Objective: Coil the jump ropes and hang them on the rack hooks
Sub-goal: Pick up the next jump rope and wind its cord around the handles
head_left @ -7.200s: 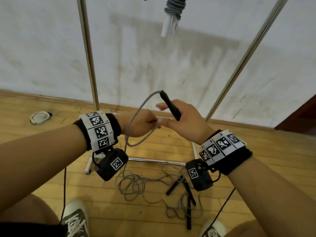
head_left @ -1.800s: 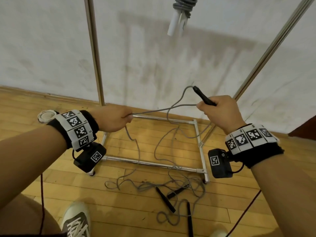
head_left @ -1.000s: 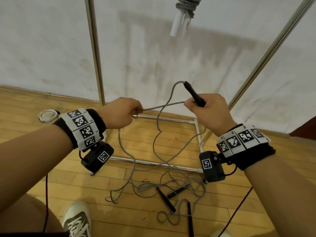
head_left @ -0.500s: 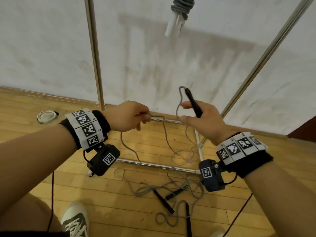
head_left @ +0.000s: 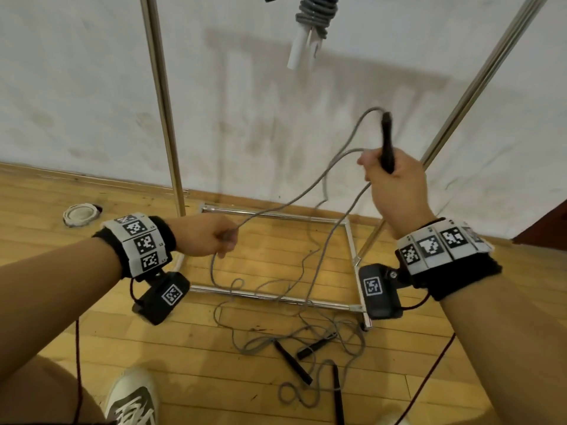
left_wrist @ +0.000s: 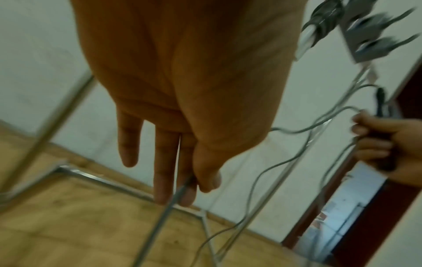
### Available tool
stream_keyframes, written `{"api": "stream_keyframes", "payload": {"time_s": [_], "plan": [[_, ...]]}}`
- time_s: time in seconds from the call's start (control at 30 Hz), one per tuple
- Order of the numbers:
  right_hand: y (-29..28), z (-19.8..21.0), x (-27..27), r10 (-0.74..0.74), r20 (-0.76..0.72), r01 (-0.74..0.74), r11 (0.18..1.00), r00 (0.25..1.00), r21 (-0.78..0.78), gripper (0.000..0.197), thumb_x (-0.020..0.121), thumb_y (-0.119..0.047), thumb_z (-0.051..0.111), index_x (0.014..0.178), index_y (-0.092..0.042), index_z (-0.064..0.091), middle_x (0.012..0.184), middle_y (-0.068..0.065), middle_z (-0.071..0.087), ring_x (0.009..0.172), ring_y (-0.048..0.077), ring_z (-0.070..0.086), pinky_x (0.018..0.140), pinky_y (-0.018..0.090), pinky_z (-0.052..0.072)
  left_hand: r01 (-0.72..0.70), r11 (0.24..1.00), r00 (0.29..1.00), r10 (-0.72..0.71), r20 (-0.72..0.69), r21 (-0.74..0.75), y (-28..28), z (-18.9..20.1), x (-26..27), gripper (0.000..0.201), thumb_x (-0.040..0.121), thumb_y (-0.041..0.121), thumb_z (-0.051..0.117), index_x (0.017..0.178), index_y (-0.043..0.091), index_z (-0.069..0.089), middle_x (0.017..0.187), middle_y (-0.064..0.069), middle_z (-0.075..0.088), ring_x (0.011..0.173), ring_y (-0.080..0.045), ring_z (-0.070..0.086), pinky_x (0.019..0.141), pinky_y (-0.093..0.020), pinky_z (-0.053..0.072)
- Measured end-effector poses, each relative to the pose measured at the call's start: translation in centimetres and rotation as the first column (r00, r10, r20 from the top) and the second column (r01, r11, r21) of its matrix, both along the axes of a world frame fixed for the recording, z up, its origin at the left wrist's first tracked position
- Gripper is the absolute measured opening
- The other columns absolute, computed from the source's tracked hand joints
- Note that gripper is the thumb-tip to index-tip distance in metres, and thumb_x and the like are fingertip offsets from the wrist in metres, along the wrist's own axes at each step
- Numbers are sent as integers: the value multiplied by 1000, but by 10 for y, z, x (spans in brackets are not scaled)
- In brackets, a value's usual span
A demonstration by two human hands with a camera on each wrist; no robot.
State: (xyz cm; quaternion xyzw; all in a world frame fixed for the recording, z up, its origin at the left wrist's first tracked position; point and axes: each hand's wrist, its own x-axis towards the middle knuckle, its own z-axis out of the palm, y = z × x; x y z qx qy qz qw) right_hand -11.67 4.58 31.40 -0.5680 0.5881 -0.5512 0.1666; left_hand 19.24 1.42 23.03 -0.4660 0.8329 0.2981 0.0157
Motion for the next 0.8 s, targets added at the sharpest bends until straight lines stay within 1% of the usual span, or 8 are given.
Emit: {"api": "stream_keyframes", "payload": {"time_s": [0.13, 0.27, 0.37, 0.5, 0.57, 0.63, 0.73, 0.8], "plan": [[-7, 7, -22, -72, 106, 73, 997, 992, -10, 15, 88, -35, 62, 76, -31, 71, 60, -11, 60, 50, 6, 48, 50, 24, 38, -63, 998, 993, 59, 105, 32, -5, -23, 19, 18, 100, 22, 51, 86, 24, 62, 87, 14, 68, 77, 8, 58, 67, -12, 37], [-7, -5, -19, -80, -34, 81, 996, 996, 32, 13, 87, -23, 65, 95, -29, 74, 77, -13, 65, 51, -3, 53, 49, 13, 41, -128, 991, 991, 129, -23, 28, -8, -20, 14, 26, 105, 28, 43, 89, 24, 63, 76, 6, 73, 75, -4, 67, 73, -23, 46], [0, -15, -4, 30, -108, -15, 990, 994, 141, 20, 86, -21, 68, 101, -35, 71, 96, -19, 66, 67, -5, 59, 67, 19, 46, -137, 988, 986, 130, -103, -65, -5, -3, -6, 31, 107, 34, 37, 96, 27, 65, 68, 5, 62, 58, -2, 61, 63, -25, 48], [16, -28, 27, 317, -259, -222, 915, 913, 337, 21, 86, -33, 70, 107, -37, 67, 108, -16, 65, 99, 4, 60, 88, 26, 43, -99, 967, 967, 37, -252, -236, 8, 28, -42, 33, 105, 39, 40, 93, 28, 69, 59, 7, 50, 47, -2, 47, 49, -15, 37], [22, -34, 39, 404, -307, -281, 884, 862, 375, 21, 91, -37, 64, 109, -29, 68, 90, -14, 66, 81, 0, 59, 75, 25, 44, -116, 947, 942, 9, -336, -300, 14, 43, -56, 32, 104, 38, 45, 88, 26, 70, 55, 4, 50, 45, -4, 44, 47, -14, 36], [27, -34, 46, 424, -284, -319, 881, 860, 349, 20, 94, -38, 59, 94, -21, 70, 68, -9, 62, 58, 2, 52, 60, 27, 40, -150, 928, 908, -8, -418, -342, 17, 54, -62, 32, 102, 39, 49, 80, 28, 69, 58, -6, 54, 45, -7, 41, 45, -16, 35], [25, -26, 46, 353, -194, -299, 918, 915, 261, 19, 94, -35, 60, 81, -23, 68, 62, -8, 63, 57, 10, 57, 58, 24, 45, -172, 940, 874, 9, -485, -293, 17, 56, -55, 32, 97, 43, 56, 70, 29, 63, 53, 4, 50, 45, -5, 42, 44, -17, 36], [21, -18, 43, 283, -180, -249, 950, 942, 188, 17, 93, -34, 61, 81, -23, 68, 61, -8, 59, 52, 6, 51, 53, 20, 42, -115, 973, 914, 24, -405, -201, 17, 45, -47, 27, 98, 41, 56, 77, 25, 63, 63, 4, 60, 56, -7, 56, 56, -23, 47]]}}
